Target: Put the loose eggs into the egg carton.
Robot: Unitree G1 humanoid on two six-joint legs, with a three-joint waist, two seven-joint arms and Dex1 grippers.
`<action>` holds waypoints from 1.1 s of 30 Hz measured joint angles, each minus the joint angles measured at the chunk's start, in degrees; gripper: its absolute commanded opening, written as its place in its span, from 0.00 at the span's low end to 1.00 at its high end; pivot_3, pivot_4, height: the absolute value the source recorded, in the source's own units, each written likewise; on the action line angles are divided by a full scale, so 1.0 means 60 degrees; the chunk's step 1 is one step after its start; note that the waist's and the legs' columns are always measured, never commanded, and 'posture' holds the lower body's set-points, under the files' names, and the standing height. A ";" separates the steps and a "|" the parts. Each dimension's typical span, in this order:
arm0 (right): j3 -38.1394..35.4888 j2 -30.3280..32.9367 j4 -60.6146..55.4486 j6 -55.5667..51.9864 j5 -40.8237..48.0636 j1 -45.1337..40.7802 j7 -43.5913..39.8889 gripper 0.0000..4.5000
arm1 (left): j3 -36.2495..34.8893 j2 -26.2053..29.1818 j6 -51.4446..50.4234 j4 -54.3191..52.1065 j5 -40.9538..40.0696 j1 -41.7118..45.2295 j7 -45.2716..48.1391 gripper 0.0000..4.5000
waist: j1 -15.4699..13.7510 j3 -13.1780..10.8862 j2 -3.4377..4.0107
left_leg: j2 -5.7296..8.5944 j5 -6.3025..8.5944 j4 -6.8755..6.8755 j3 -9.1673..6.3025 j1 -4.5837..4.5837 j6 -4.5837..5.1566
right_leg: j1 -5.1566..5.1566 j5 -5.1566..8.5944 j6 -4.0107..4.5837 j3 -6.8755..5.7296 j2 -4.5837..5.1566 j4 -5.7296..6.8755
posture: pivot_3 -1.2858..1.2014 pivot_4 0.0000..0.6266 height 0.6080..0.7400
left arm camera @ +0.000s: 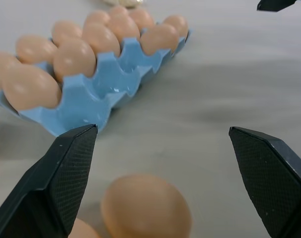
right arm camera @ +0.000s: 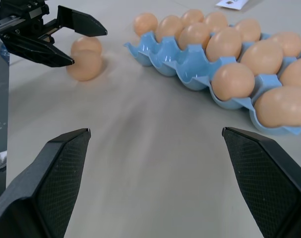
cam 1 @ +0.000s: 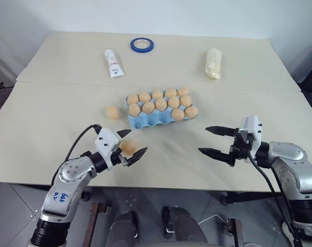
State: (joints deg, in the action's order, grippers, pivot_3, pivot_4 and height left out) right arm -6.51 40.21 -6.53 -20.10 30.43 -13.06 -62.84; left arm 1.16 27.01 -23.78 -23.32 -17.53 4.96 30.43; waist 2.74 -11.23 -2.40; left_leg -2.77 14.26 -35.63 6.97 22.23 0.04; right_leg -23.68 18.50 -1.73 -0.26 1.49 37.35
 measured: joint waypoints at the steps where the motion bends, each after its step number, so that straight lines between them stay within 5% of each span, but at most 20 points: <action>1: 0.0000 0.0000 -0.0003 0.0000 -0.0010 0.0023 0.0005 0.99 | 0.0008 -0.0003 -0.0169 -0.0145 0.0010 0.0001 -0.0094 1.00 | 0.0000 0.0000 0.0000 | 0.0000 0.0000 -0.0001 0.0001 0.0000 0.0000 | 0.0000 0.0000 0.0000 0.0000 0.0000 0.0000 | 0.52 0.24 1.00; 33: 0.0000 -0.0044 -0.0023 0.0005 -0.0374 0.0081 0.0382 0.99 | 0.0782 -0.0417 -0.2333 -0.0913 0.0354 0.0131 -0.1181 1.00 | -0.0179 0.0000 0.0000 | 0.0001 0.0000 -0.0014 0.0000 -0.0002 0.0001 | 0.0004 0.0000 0.0000 0.0004 -0.0001 0.0006 | 0.52 0.24 1.00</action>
State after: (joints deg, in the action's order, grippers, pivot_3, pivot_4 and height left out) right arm -6.51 39.94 -6.66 -20.07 28.19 -12.57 -60.54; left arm 5.85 24.51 -37.78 -28.80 -15.40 5.75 23.35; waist 1.67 -11.23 -2.40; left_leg -2.76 14.25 -35.72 6.97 22.22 0.04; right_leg -23.66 18.50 -1.73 -0.24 1.49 37.39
